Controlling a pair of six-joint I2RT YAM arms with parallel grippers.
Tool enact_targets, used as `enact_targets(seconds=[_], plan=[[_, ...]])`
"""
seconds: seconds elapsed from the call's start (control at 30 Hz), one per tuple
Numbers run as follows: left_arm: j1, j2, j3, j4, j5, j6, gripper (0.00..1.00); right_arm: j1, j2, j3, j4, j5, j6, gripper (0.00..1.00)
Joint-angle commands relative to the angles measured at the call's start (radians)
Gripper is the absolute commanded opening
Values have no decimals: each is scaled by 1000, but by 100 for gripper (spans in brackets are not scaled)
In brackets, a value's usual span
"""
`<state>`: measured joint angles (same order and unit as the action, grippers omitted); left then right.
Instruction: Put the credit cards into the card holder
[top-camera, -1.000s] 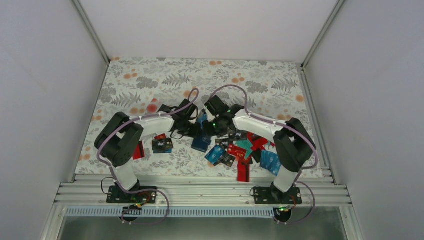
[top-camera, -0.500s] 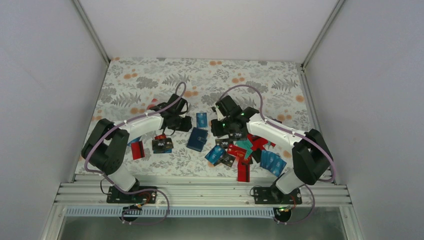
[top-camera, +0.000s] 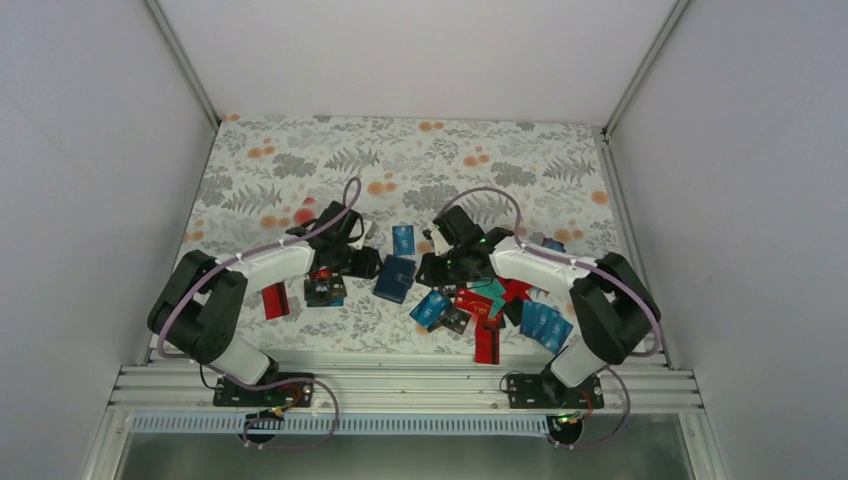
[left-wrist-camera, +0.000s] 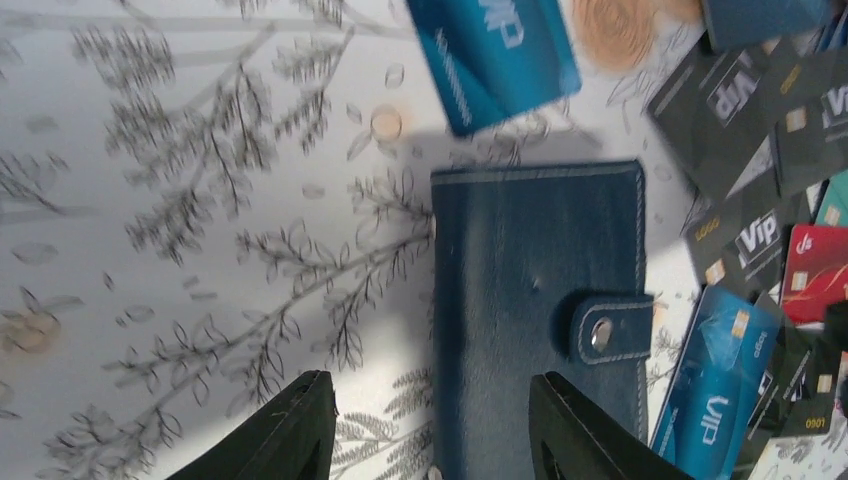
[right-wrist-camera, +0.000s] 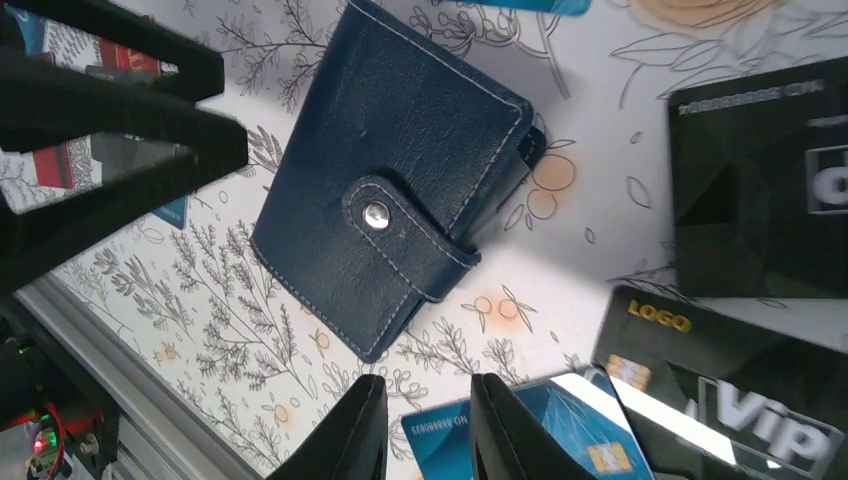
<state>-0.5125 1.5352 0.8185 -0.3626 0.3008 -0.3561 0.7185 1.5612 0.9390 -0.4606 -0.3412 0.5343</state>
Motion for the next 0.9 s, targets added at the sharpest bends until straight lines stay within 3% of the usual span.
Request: enact_targets(seconds=[0.0, 0.33, 0.57, 0.87], plan=[[1, -13, -55, 75, 84, -12, 50, -4, 81, -5, 119, -88, 33, 23], [1, 22, -85, 105, 98, -29, 52, 8, 276, 75, 151, -118, 33, 24], [4, 66, -78, 89, 1, -115, 46, 25, 374, 153, 165, -158, 36, 22], [68, 78, -38, 42, -125, -153, 45, 26, 497, 327, 134, -167, 25, 21]])
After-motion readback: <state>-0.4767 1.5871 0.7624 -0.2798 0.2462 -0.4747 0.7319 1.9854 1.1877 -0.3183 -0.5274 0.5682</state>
